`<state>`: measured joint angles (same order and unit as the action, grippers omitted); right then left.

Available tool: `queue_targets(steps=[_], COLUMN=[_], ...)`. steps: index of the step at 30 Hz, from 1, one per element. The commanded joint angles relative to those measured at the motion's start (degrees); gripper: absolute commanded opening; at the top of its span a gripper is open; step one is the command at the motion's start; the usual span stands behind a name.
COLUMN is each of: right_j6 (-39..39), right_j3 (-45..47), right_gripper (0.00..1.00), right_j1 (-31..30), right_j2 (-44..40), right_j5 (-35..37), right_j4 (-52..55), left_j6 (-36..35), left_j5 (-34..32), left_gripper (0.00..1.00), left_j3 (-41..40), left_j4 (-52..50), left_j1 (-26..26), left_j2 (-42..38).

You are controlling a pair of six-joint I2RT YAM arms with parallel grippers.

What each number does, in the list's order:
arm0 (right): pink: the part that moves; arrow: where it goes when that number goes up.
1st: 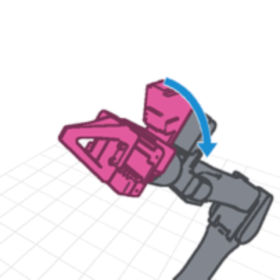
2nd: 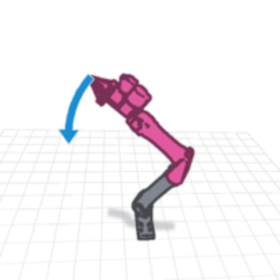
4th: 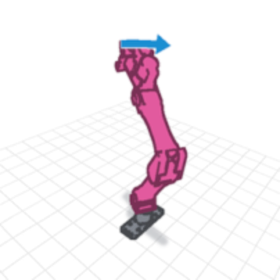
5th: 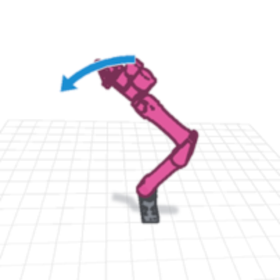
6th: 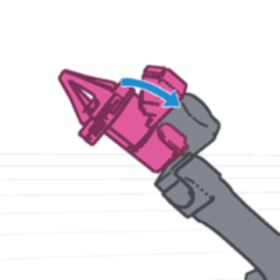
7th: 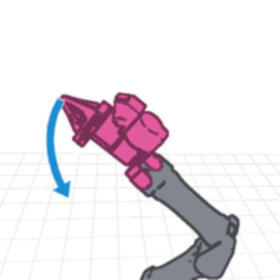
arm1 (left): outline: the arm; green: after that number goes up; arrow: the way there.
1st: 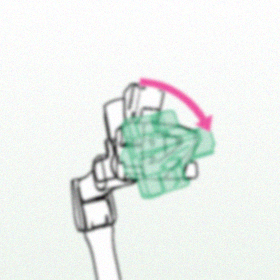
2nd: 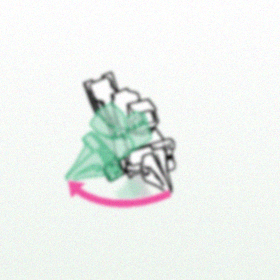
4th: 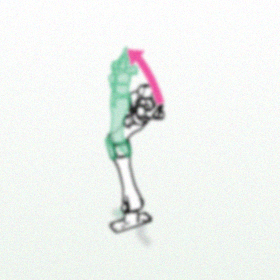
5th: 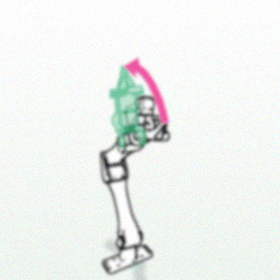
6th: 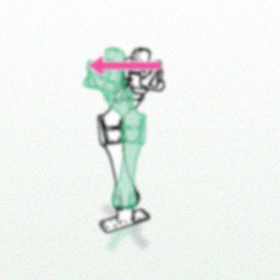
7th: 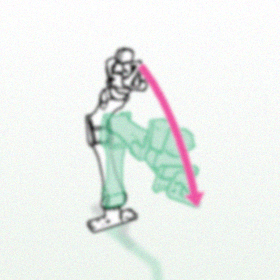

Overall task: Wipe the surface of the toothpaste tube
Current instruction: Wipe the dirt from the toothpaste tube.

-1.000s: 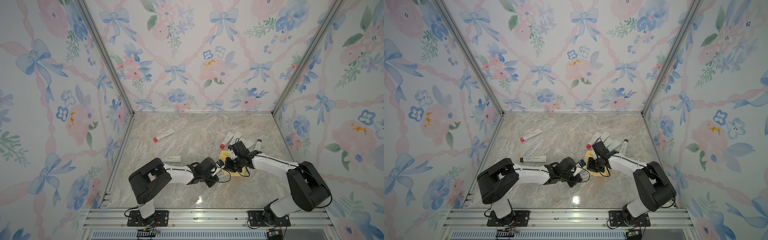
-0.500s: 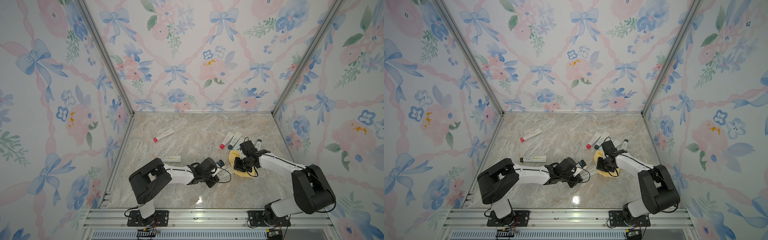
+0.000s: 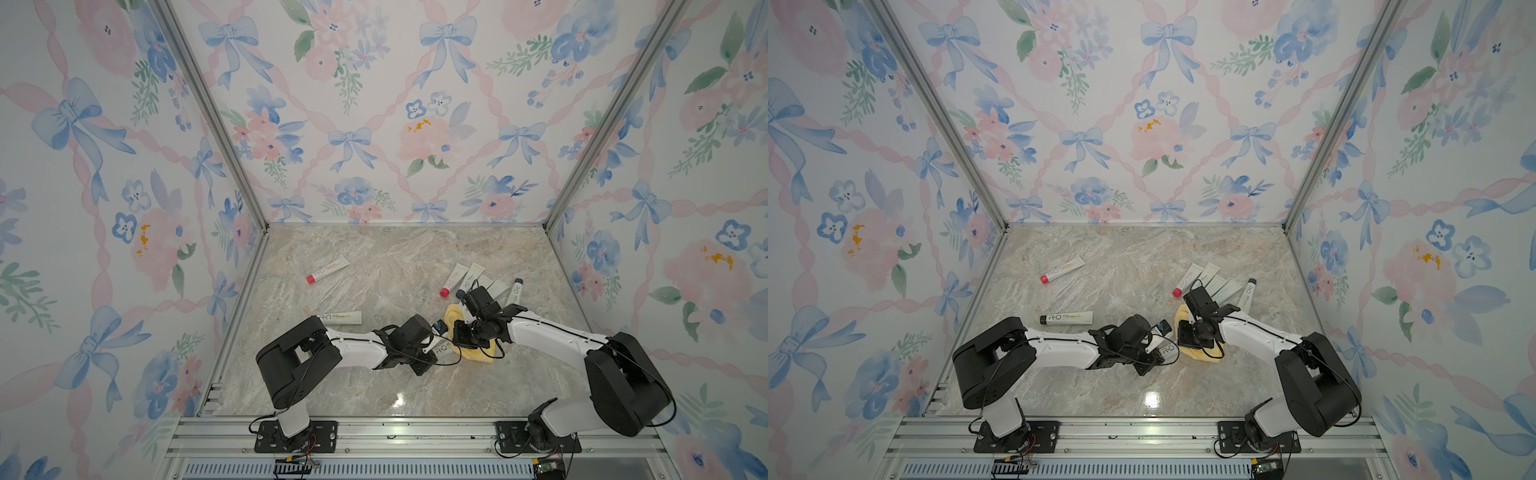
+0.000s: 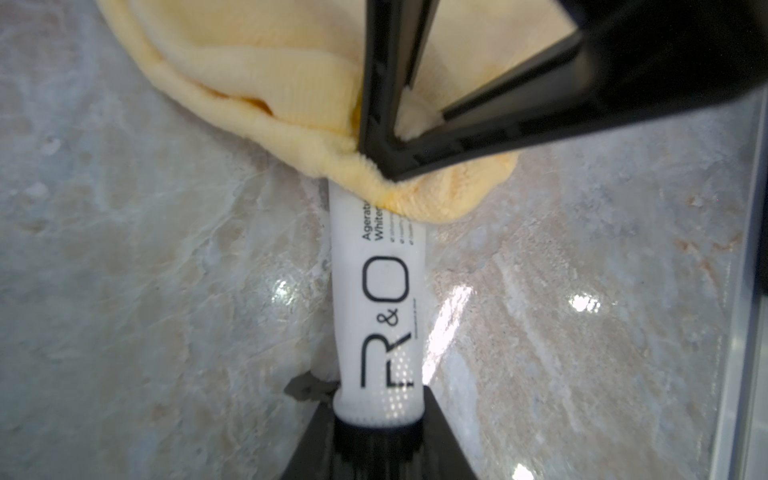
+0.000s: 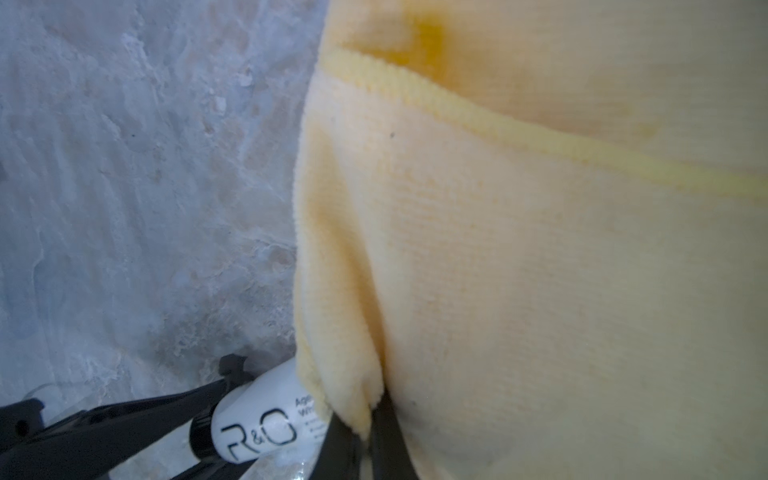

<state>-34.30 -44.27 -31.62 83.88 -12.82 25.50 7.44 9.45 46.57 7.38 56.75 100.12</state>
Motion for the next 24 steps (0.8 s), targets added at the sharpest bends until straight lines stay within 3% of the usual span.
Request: queue_targets(steps=[1,13,18,24], right_j6=[-1.03,6.11,6.35,3.99], right_j3=[-0.30,-0.86,-0.65,0.00], right_gripper=[0.08,0.07,0.07,0.07], right_j1=[-1.08,11.45,11.14,6.26], right_j2=[0.38,3.54,3.43,3.31], right_j5=[-5.83,4.26,3.66,-3.20], right_j4=[4.76,7.64,7.56,5.82], left_j6=[-0.74,-0.85,-0.85,-0.68], left_j5=[-0.49,-0.82,-0.75,-0.75], left_gripper=[0.25,0.25,0.25,0.25], left_j3=[-1.47,-1.87,-1.70,-1.74], left_j4=[-2.87,-2.84,-2.86,-2.87], left_j1=[0.23,0.25,0.26,0.23], left_j2=[1.18,0.34,0.66,0.48])
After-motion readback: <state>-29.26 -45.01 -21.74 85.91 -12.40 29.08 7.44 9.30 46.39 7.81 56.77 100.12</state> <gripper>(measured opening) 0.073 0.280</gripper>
